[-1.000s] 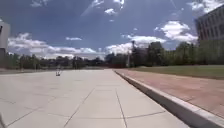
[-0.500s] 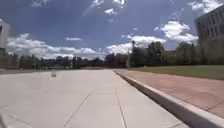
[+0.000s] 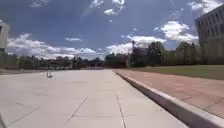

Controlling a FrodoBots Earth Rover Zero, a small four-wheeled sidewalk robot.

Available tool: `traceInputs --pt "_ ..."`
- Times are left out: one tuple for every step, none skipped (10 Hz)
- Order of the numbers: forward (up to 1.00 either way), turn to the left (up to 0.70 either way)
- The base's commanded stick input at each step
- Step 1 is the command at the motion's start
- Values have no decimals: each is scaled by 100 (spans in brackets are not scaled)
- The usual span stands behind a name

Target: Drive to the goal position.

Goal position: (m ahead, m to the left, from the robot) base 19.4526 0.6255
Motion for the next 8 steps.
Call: traceInputs --pt "70 0" --pt "70 0" --pt "70 0" --pt "70 0" --pt "70 0" --pt "70 0" --pt "70 0" --pt "70 0"
